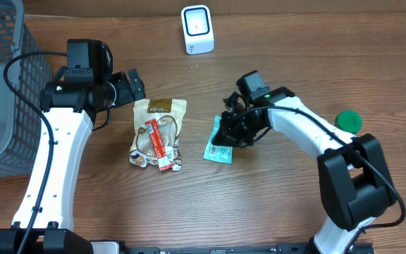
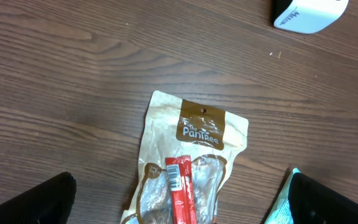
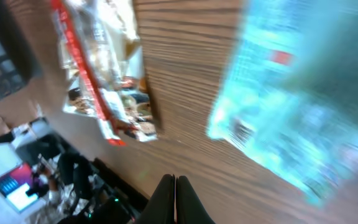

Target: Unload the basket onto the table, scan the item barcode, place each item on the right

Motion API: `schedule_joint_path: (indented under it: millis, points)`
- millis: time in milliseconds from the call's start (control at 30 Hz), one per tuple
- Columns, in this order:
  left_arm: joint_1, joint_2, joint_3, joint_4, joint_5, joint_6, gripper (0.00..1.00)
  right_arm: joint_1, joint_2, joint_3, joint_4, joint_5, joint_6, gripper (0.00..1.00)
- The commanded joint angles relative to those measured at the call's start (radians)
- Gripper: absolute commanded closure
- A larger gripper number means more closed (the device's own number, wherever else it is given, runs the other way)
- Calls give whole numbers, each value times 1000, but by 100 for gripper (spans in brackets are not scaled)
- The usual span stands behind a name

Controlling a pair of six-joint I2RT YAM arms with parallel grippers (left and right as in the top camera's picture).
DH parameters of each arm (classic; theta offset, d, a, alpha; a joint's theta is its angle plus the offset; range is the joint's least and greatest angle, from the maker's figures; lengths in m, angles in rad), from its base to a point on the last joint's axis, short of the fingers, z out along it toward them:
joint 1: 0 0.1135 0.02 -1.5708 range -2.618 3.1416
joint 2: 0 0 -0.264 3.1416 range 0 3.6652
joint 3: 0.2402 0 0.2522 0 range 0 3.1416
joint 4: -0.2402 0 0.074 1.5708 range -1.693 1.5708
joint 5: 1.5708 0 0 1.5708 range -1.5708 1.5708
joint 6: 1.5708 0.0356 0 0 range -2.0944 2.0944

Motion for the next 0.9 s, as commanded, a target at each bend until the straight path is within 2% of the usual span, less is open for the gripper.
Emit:
schedule_joint_path:
  millis: [0, 267, 633, 700, 867]
  points:
    - [3, -6, 8, 2, -2, 27, 0, -16, -19, 15, -48, 158, -8, 96]
    - [3, -6, 8, 2, -2, 27, 0, -8, -19, -17, -63, 333, 80, 96]
    - [3, -6, 8, 2, -2, 27, 0, -7, -19, -191, 142, 343, 134, 96]
    - [3, -6, 8, 2, -2, 27, 0, -7, -19, -188, 129, 342, 137, 96]
    - [3, -6, 8, 2, -2, 27, 0, -7, -19, -43, -46, 336, 114, 96]
